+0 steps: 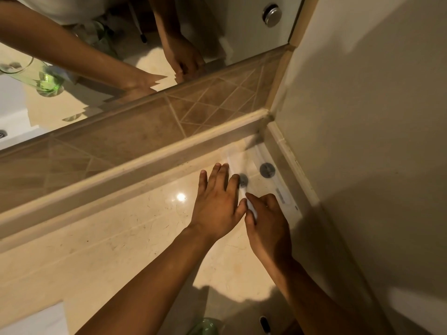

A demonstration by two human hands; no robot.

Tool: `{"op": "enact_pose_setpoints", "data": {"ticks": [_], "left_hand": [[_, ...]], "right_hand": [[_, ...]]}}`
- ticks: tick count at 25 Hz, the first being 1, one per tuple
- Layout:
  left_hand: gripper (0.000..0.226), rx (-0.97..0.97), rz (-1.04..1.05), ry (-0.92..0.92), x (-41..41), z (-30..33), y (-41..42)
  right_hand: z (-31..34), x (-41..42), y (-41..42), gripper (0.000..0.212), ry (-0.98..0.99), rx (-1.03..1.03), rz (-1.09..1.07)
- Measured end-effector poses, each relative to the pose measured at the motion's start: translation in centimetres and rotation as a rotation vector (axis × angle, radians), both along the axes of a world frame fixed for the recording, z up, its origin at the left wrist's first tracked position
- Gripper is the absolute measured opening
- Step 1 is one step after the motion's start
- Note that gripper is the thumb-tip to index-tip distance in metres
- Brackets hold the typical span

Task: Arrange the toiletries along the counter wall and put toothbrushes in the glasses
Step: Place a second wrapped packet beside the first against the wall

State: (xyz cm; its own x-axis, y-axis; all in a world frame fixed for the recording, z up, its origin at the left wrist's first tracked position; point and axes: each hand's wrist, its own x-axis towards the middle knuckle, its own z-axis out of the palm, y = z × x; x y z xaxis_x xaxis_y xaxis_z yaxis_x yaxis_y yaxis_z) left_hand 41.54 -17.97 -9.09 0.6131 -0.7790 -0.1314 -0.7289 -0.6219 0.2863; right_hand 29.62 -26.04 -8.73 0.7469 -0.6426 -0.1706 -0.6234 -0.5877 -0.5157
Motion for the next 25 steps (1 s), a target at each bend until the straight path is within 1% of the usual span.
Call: {"op": "enact_pose_setpoints", "data": {"ticks": [11,18,21,23,25], "left_hand": [[0.058,0.017,0.012,0.014,-0.3,-0.2,0.1],[0.057,0.019,0.052,0.05,-0.9,1.2,1.4],[0.055,0.003,0.088,0.042,-2.1,3.0,3.3],[0.055,-0.025,0.097,0.068,-2.9,4.6,5.0],[0.058,-0.078,0.12,0.098,-3.8,6.0,7.0]], "right_hand": [[-0.2,-0.1,-0.2,0.04,0.022,0.004,0.004],[0.8,-1.1,0.0,0.038,-0.023,0.067,-0.016],[1.7,-2.9,1.1,0.035,-0.057,0.125,0.033],[2.3,-4.6,1.9,0.033,-0.073,0.145,0.075],[2.7,-6.1,2.7,0.029,-0.155,0.105,0.156]]}}
